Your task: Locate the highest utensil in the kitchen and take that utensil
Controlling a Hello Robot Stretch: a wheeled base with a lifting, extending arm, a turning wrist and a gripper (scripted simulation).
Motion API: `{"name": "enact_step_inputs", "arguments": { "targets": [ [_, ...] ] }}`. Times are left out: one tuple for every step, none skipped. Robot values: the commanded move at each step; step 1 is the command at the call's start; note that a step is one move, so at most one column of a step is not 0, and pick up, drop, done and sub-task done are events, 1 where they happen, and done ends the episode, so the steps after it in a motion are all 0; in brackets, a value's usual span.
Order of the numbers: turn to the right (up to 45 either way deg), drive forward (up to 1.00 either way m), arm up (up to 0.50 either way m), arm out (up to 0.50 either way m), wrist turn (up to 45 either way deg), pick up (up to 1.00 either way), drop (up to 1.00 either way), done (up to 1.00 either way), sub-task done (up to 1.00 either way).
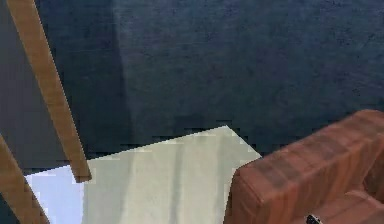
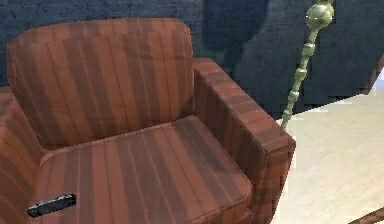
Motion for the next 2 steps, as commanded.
{"name": "enact_step_inputs", "arguments": {
  "targets": [
    [-21.0,0.00,0.00,0.00,0.0,0.00,0.00,0.00,0.00],
    [0.0,0.60,0.00,0.00,0.0,0.00,0.00,0.00,0.00]
  ]
}}
